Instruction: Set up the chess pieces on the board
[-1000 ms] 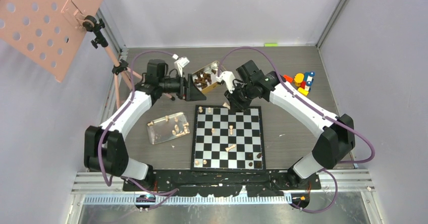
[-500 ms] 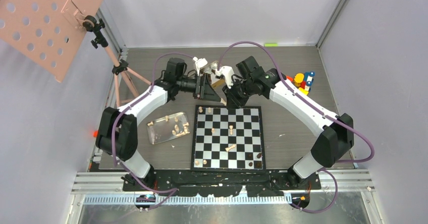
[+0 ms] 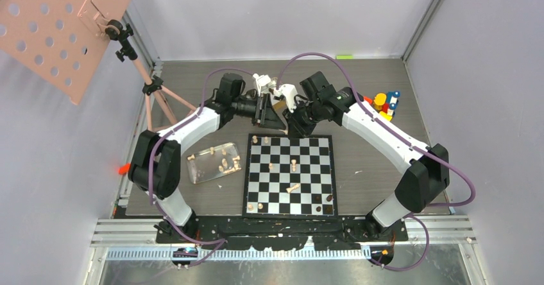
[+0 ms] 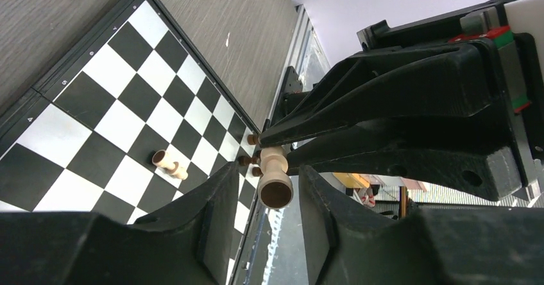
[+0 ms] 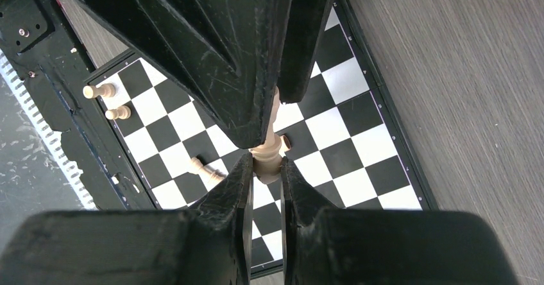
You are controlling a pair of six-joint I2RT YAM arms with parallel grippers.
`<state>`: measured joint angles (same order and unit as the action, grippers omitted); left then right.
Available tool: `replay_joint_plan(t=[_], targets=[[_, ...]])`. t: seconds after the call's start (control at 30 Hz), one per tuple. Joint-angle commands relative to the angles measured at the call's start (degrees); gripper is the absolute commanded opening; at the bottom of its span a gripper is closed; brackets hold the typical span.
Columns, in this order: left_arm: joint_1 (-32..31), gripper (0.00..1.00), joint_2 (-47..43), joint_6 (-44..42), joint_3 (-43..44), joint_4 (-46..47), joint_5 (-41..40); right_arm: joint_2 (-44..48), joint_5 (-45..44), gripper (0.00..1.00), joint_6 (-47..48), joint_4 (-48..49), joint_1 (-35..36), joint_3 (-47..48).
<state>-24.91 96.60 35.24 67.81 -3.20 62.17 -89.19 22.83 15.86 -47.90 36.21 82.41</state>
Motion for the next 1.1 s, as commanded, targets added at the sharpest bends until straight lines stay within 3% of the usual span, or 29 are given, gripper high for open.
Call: replay_joint_plan(t=[0.0,0.13,0.23,0.3,0.5,0.57,0.67,0.8,1.07], targets=[[-0.32,0.39,0.28,0.53,2.37,1.63,1.49,0.21,0.33,0.02,-0.26,1.63,0.18,1.7],[-0.32,0.23,0.26,0.4,2.24,1.54,1.88,0.21,-0.24,0.05,-0.44,1.76,0.13,1.84],[-0.03,0.06,-0.36,0.31,1.96,1.85,2.16,0.74,-0.85,0.19,-1.13,1.9,-0.25,1.65],[0.54,0.0,-1.29,1.17,1.02,3.74,2.58,1.74,-0.41,0.29,-2.04,2.71,-1.17,0.94],[3.86,0.0,-2.99,12.29,-3.79,22.46,3.76,5.79,12.72,0.59,-7.0,5.53,-9.26,-2.19],[4.52,0.0,-2.79,17.23,-5.31,31.13,3.93,7.22,18.54,0.64,-10.45,8.17,-12.5,-4.05],[4.69,0.0,-2.22,25.02,-7.52,42.44,3.8,9.06,27.1,0.65,-17.01,16.09,-16.87,-8.63],[4.56,0.0,-1.41,31.8,-9.99,53.26,2.86,9.26,34.8,0.66,-33.17,30.34,-19.67,-14.46],[2.84,0.0,-4.25,29.05,-14.02,57.52,0.93,4.4,40.2,0.66,-58.44,59.67,-20.46,-21.15]])
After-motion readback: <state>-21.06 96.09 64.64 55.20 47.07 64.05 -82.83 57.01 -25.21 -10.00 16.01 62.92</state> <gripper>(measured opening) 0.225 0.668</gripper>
